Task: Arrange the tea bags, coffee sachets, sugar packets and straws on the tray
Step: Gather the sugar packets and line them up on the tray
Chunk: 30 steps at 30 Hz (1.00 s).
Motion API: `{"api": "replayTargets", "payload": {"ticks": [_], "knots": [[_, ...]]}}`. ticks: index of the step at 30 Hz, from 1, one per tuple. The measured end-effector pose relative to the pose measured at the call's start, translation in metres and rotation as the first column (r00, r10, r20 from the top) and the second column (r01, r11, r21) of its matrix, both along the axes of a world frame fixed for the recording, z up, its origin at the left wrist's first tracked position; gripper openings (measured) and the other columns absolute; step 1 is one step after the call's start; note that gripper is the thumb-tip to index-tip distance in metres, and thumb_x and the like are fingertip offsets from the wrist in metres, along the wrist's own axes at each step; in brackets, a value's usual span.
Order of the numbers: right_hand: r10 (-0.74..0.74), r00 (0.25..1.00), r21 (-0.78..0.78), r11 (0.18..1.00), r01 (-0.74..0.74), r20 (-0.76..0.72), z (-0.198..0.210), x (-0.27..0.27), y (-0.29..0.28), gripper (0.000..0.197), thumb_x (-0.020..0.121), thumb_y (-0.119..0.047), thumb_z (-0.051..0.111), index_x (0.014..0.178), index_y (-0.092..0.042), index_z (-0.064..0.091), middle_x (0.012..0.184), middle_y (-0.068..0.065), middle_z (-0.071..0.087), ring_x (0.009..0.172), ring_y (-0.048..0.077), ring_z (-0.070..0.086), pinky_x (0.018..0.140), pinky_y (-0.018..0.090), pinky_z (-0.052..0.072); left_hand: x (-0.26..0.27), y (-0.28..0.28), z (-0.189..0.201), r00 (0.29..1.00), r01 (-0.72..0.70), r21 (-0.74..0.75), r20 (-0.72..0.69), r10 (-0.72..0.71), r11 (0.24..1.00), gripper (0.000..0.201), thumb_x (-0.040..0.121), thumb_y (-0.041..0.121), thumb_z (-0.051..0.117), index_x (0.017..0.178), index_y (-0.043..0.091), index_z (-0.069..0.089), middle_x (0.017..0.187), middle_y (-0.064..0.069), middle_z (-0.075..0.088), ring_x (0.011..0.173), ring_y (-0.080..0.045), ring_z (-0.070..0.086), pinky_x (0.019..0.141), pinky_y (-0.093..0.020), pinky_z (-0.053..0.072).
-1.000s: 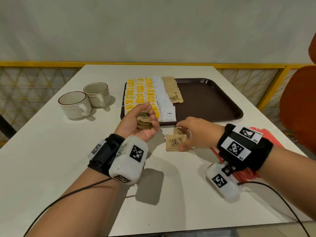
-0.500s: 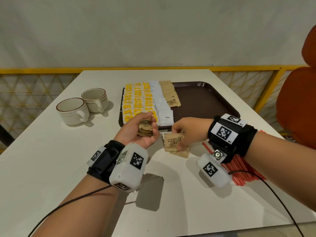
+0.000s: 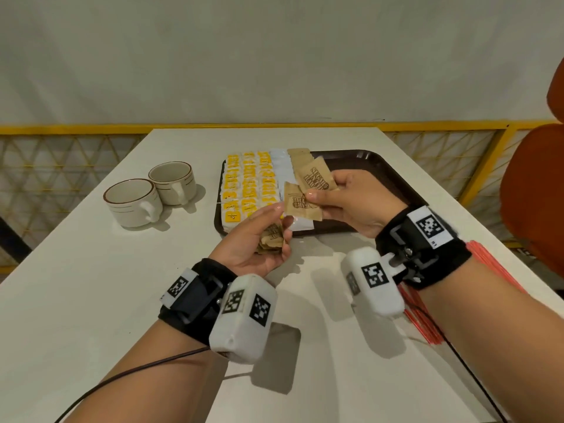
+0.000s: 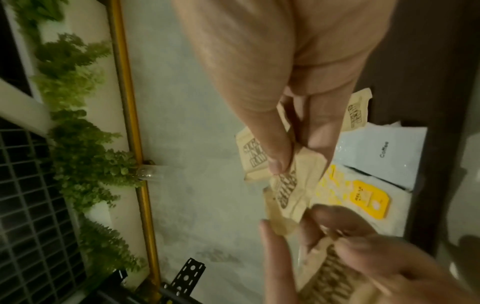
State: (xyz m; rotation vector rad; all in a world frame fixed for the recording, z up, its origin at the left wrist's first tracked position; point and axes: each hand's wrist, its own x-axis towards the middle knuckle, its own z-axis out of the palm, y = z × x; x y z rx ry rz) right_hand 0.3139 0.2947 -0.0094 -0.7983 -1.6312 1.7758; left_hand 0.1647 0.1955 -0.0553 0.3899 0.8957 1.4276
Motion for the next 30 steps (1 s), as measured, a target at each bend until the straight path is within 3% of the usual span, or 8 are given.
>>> {"api": "replayTargets", "payload": {"ticks": [3,8,12,16,20,27,30], "knots": [[-0.081,0.994,-0.021,0.997,0.079,-0.072,-0.013,-0.010,-0.004,0.015,0.082,0.007,0.064,0.094,-0.001,0.065,0.090,0.012,0.073,0.080,0.020,0.072,0.067,0.027,0.059,0.003,0.000,-0.002,0.998,-0.019,0.014,-0.052,0.020,1.000,0.018,0.074,0.025,0.070,0.091,0.022,0.063,0.077,-0.001,0.063,0.063,-0.011,0.054,0.053,-0.021,0.046],[-0.050,0.986,-0.125,0.992,0.030,-0.158,-0.029,-0.014,-0.010,0.020,0.087,0.006,0.059,0.106,0.003,0.063,0.099,0.016,0.072,0.085,0.024,0.072,0.071,0.033,0.060,0.003,0.002,-0.007,0.981,-0.033,0.037,-0.189,0.039,0.999,0.018,0.076,0.016,0.071,0.091,0.020,0.062,0.080,-0.002,0.063,0.062,-0.010,0.057,0.052,-0.022,0.046],[-0.031,0.987,-0.105,0.994,0.015,-0.157,-0.028,-0.009,-0.012,0.018,0.097,-0.006,0.049,0.110,-0.001,0.060,0.104,0.015,0.071,0.093,0.026,0.070,0.070,0.035,0.060,0.005,0.003,-0.006,0.973,-0.078,0.020,-0.216,0.081,0.997,0.009,0.090,0.011,0.059,0.090,0.020,0.063,0.077,-0.004,0.065,0.057,-0.011,0.056,0.049,-0.021,0.046],[-0.061,0.986,-0.135,0.990,0.040,-0.157,-0.025,0.001,-0.005,0.023,0.101,-0.018,0.042,0.108,-0.009,0.062,0.105,0.011,0.068,0.094,0.023,0.065,0.066,0.031,0.058,-0.002,0.002,-0.003,0.968,-0.073,-0.040,-0.245,0.061,0.997,0.011,0.092,0.012,0.054,0.086,0.018,0.060,0.072,-0.005,0.064,0.055,-0.012,0.052,0.046,-0.021,0.041],[0.011,0.992,-0.015,1.000,-0.013,-0.125,-0.026,0.006,-0.006,0.020,0.097,-0.005,0.047,0.109,-0.001,0.062,0.097,0.010,0.069,0.082,0.015,0.066,0.065,0.022,0.055,-0.008,0.002,-0.003,0.956,-0.027,-0.064,-0.294,0.007,0.998,0.009,0.092,0.011,0.056,0.095,0.018,0.060,0.073,-0.004,0.063,0.057,-0.012,0.052,0.048,-0.021,0.042],[-0.010,0.988,0.003,1.000,0.011,-0.156,-0.029,0.007,-0.005,0.020,0.089,0.004,0.055,0.108,-0.002,0.059,0.097,0.015,0.068,0.075,0.016,0.069,0.060,0.024,0.057,-0.012,0.002,-0.005,0.954,-0.096,-0.028,-0.288,0.084,0.995,0.008,0.091,0.013,0.060,0.089,0.020,0.059,0.078,-0.005,0.066,0.059,-0.013,0.057,0.049,-0.022,0.045],[0.012,0.989,0.038,0.999,-0.007,-0.146,-0.030,0.006,-0.006,0.022,0.088,0.005,0.056,0.108,-0.004,0.061,0.100,0.015,0.068,0.081,0.020,0.068,0.069,0.028,0.058,-0.013,0.002,-0.005,0.944,-0.110,-0.014,-0.313,0.100,0.994,0.006,0.090,0.014,0.061,0.091,0.020,0.058,0.081,-0.006,0.066,0.057,-0.012,0.056,0.049,-0.021,0.043]]}}
